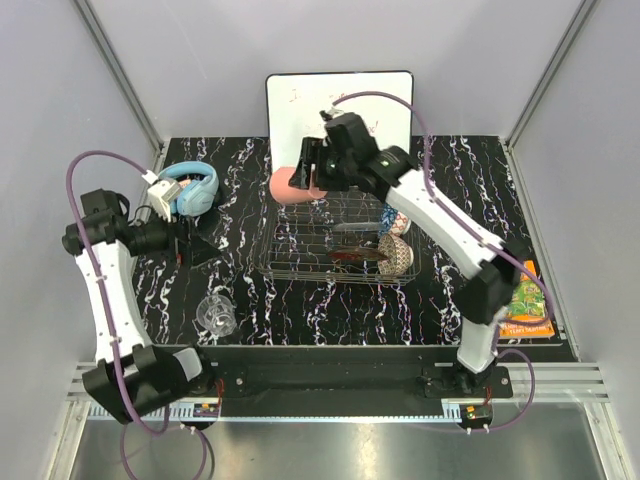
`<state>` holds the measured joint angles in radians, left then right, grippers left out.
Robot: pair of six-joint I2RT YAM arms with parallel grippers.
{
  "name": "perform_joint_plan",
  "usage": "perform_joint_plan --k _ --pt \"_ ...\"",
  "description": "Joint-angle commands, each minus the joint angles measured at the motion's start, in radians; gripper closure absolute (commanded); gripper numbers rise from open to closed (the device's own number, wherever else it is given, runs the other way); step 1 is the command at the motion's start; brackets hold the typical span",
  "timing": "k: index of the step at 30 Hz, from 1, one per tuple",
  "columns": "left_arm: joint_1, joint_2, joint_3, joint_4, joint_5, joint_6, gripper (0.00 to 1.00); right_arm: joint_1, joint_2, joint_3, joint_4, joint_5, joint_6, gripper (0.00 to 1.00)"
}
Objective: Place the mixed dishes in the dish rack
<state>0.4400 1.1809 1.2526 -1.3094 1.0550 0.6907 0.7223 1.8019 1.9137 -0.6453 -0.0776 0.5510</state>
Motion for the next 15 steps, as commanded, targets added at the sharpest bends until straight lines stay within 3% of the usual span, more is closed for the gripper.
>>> perform_joint_plan --k 1,5,7,15 --pt "0.005 -0.009 -0.001 -0.011 -0.176 0.053 0.01 0.035 0.201 0.292 -0.382 0.275 -0.175 1.0" --pt "0.006 -0.021 -0.024 -0.054 -0.187 0.118 0.01 0.071 0.504 0.739 -0.609 0.4 -0.235 1.0" --pt "0.006 -0.043 -0.044 -0.036 -0.196 0.118 0.01 0.083 0.582 0.849 -0.692 0.403 -0.253 1.0" --pt "0.006 -0.053 -0.122 0.002 -0.311 0.17 0.01 0.104 0.602 0.739 -0.646 0.415 -0.256 1.0"
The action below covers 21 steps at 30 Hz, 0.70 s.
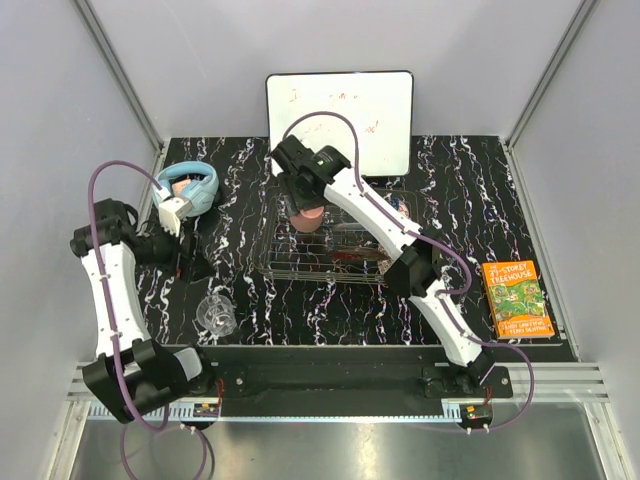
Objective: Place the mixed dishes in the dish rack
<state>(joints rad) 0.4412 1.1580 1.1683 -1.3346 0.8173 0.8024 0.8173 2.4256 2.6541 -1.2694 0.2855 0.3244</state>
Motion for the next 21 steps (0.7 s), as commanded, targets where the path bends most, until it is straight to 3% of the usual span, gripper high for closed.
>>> perform_joint_plan --k 1,10,21 --pt "0.005 -0.041 -0.05 0.034 -0.09 0.075 0.01 0.013 -0.016 -0.003 -0.021 0.052 -0.031 1.0" --pt "0.005 -0.081 -0.162 0.048 -0.2 0.204 0.01 0.017 0.068 0.021 -0.016 0.017 -0.048 1.0" --pt "0.007 -0.078 -0.211 0.094 -0.234 0.227 0.01 0.017 0.151 0.041 0.008 -0.003 -0.068 1.0"
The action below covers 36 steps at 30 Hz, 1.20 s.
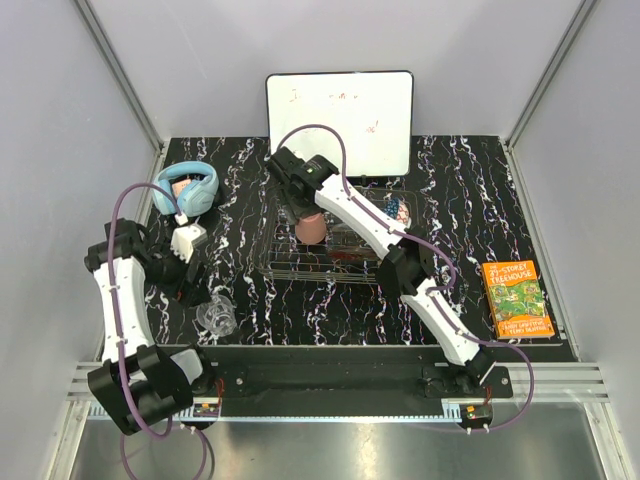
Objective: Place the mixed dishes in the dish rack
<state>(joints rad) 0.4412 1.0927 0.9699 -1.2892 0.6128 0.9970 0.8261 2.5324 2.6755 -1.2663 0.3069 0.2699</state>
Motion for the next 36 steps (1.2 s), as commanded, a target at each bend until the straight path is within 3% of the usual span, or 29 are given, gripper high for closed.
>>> perform_joint_plan --k 1,3,4,8,10,18,28,29,32,36 --pt "0.005 -0.013 -0.019 0.054 -0.039 0.035 0.01 0.008 0.046 0.018 0.007 -0.025 -0.014 0.95" --pt "0.005 -0.017 -0.039 0.07 -0.048 0.041 0.01 0.008 0.046 0.015 0.018 -0.028 -0.017 0.8" --pt "0.007 -0.019 -0.046 0.077 -0.057 0.042 0.01 0.008 0.045 0.014 0.021 -0.032 -0.02 0.6" --pt "0.005 -0.027 -0.091 0.103 -0.082 0.058 0.02 0.008 0.034 0.009 0.031 -0.028 -0.026 0.17" --pt "0.005 -0.034 -0.108 0.116 -0.1 0.066 0.02 0.01 0.017 -0.002 0.039 -0.026 -0.028 0.01" --pt "0.007 -0.033 -0.148 0.157 -0.125 0.077 0.03 0.01 -0.055 -0.022 0.05 -0.022 -0.031 0.01" --pt "0.005 -0.025 -0.198 0.212 -0.133 0.078 0.09 0.048 -0.257 -0.089 0.048 0.024 -0.018 0.0" --pt "0.005 -0.022 -0.198 0.214 -0.128 0.074 0.11 0.059 -0.271 -0.098 0.05 0.032 -0.015 0.0" --pt "0.004 0.004 -0.2 0.226 -0.102 0.068 0.31 0.079 -0.329 -0.138 0.047 0.058 -0.015 0.0" --pt "0.005 0.068 -0.194 0.234 -0.076 0.051 0.62 0.117 -0.408 -0.19 0.045 0.075 -0.005 0.0"
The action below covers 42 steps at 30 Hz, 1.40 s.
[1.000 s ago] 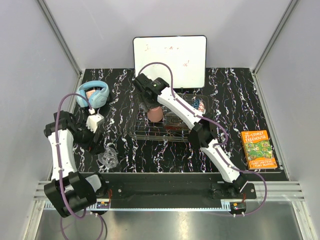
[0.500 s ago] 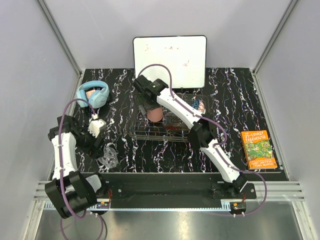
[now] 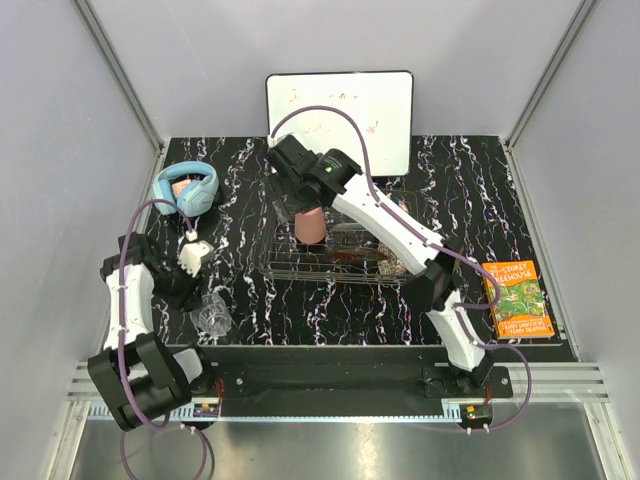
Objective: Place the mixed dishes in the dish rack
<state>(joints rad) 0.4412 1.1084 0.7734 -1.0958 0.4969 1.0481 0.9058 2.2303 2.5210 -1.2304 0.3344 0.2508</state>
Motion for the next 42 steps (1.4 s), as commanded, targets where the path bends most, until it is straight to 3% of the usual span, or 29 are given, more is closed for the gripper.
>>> perform_joint_plan --k 1,3,6,7,9,13,19,22,27,33,37,42 --pt "0.002 0.067 0.012 0.04 0.048 -0.006 0.7 0.042 -0.136 -0.054 0.009 0.049 0.018 0.0" --pt "0.002 0.099 0.018 0.04 0.057 -0.013 0.75 0.053 -0.185 -0.071 0.011 0.049 0.033 0.0" --pt "0.004 0.128 0.027 0.04 0.074 -0.023 0.98 0.062 -0.237 -0.117 0.02 0.038 0.056 0.0" --pt "0.002 0.134 0.036 0.039 0.084 -0.026 1.0 0.065 -0.277 -0.152 0.023 0.028 0.062 0.0" --pt "0.004 0.146 0.05 0.027 0.101 -0.034 1.0 0.065 -0.325 -0.204 0.057 0.014 0.084 0.0" --pt "0.002 0.156 0.162 -0.08 0.219 -0.049 1.0 0.065 -0.544 -0.501 0.218 -0.075 0.133 0.0" --pt "0.002 0.218 0.459 -0.387 0.496 -0.04 1.0 0.065 -0.884 -1.001 0.681 -0.288 0.267 0.0" --pt "0.002 0.261 0.571 -0.449 0.612 -0.089 1.0 0.067 -0.972 -1.143 0.845 -0.369 0.347 0.0" --pt "-0.039 0.255 0.601 -0.45 0.729 -0.186 1.0 0.067 -1.023 -1.312 1.109 -0.474 0.487 0.0" --pt "-0.087 0.359 0.68 -0.449 1.004 -0.385 1.0 0.065 -1.006 -1.527 1.472 -0.603 0.672 0.0" --pt "-0.133 0.399 0.76 -0.449 1.098 -0.454 1.0 0.065 -0.971 -1.584 1.637 -0.61 0.751 0.0" --pt "-0.168 0.398 0.753 -0.449 1.144 -0.467 1.0 0.064 -0.907 -1.604 1.787 -0.617 0.801 0.0"
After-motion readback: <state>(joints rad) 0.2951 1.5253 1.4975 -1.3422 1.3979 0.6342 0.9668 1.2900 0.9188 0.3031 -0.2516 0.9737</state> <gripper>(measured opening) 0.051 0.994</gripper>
